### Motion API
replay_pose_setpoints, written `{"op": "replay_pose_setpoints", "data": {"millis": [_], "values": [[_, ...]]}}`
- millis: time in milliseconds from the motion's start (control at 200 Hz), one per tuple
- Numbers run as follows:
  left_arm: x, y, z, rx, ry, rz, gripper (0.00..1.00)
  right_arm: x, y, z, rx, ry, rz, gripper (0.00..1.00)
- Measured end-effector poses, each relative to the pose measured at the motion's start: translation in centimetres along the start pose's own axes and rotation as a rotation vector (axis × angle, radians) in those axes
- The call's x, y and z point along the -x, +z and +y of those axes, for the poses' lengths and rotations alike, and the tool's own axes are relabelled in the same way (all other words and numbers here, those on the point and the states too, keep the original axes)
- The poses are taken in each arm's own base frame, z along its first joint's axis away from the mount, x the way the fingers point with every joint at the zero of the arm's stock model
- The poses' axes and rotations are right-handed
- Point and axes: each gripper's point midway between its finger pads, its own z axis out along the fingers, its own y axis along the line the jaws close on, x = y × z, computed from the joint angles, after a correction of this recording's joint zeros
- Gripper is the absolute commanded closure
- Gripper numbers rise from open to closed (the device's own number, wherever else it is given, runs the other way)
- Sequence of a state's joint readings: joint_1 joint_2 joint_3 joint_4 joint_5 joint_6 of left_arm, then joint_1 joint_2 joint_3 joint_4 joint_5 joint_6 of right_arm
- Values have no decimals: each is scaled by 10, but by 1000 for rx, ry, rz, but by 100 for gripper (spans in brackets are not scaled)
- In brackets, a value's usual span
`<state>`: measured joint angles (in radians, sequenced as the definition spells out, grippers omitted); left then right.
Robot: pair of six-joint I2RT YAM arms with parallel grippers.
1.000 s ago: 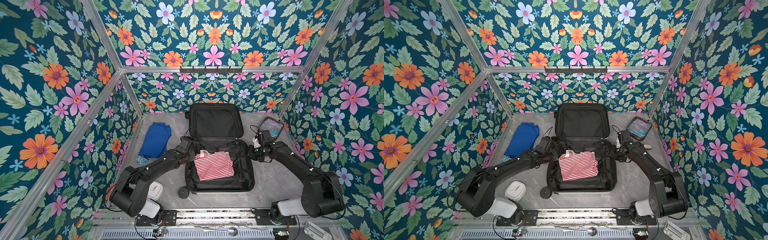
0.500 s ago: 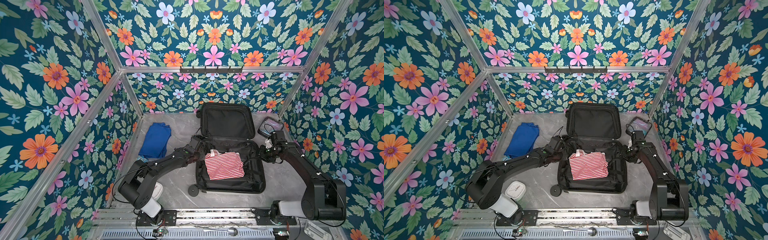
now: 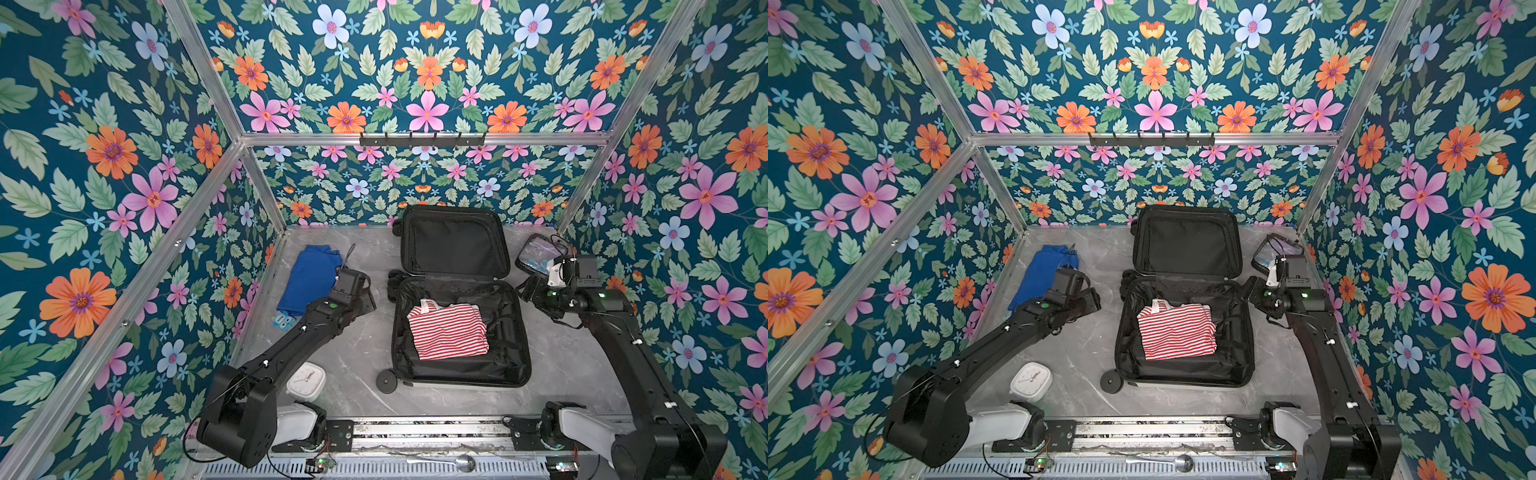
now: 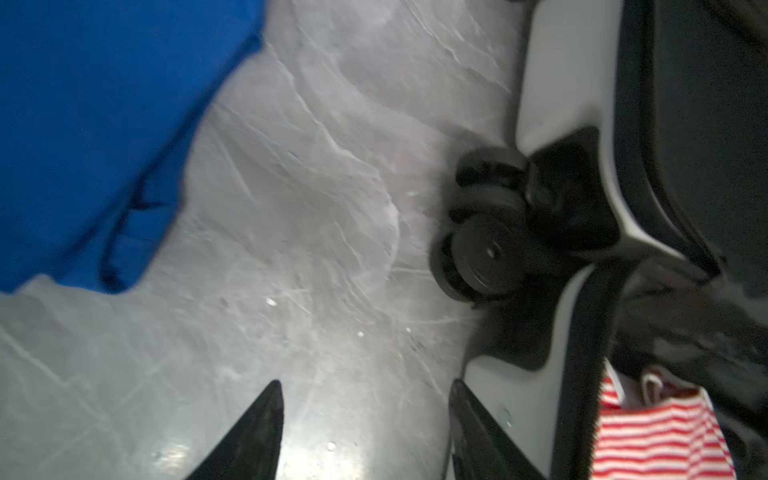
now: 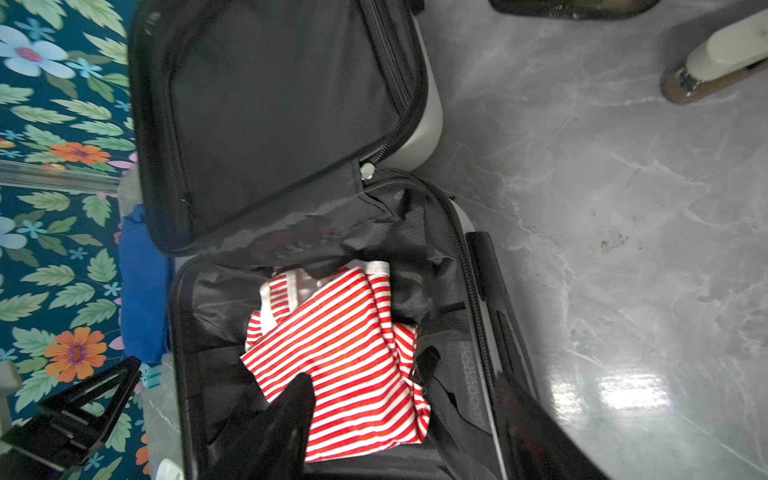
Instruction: Pack the luggage
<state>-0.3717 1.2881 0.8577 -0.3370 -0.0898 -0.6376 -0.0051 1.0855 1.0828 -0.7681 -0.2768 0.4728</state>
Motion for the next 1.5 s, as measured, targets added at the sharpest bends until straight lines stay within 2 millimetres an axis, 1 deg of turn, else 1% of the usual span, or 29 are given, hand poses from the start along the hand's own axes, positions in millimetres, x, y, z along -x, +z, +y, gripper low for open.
{"op": "replay_pose_setpoints", "data": {"millis": [95, 155, 210, 260, 300, 385, 470, 565, 635, 720, 790, 875, 1005, 1120, 1310, 1430, 1500], "values": [[28, 4, 23, 62, -45, -51, 37, -4, -18, 26, 51, -51, -19, 30], [40, 11, 34, 90, -63, -62, 38, -12, -24, 46, 93, -103, -12, 30], [50, 20, 47, 122, -91, -65, 38, -25, -26, 65, 133, -152, 13, 30], [58, 26, 60, 150, -117, -73, 39, -37, -25, 78, 144, -193, 34, 30], [65, 32, 70, 171, -137, -78, 41, -52, -23, 92, 168, -244, 69, 29], [76, 44, 89, 218, -167, -86, 42, -76, -16, 113, 185, -311, 126, 29], [83, 55, 95, 240, -168, -85, 43, -97, -4, 128, 186, -362, 171, 30], [89, 71, 98, 254, -171, -80, 46, -119, 10, 144, 189, -411, 224, 30], [88, 82, 103, 267, -176, -65, 46, -128, 15, 157, 196, -429, 240, 30], [83, 93, 110, 285, -181, -42, 47, -132, 21, 168, 209, -444, 242, 31], [76, 101, 117, 295, -188, -20, 48, -131, 23, 170, 210, -446, 237, 31], [62, 110, 123, 302, -192, 14, 51, -130, 22, 172, 213, -445, 231, 31], [44, 122, 125, 286, -196, 62, 54, -129, 20, 173, 219, -446, 223, 31], [39, 125, 119, 261, -187, 44, 54, -128, 20, 175, 222, -444, 216, 31], [22, 124, 89, 184, -150, 25, 54, -121, 22, 175, 203, -442, 185, 30], [6, 121, 68, 136, -136, 18, 55, -117, 21, 176, 196, -442, 168, 30], [-6, 117, 52, 100, -127, 20, 54, -115, 21, 176, 191, -442, 158, 29]]}}
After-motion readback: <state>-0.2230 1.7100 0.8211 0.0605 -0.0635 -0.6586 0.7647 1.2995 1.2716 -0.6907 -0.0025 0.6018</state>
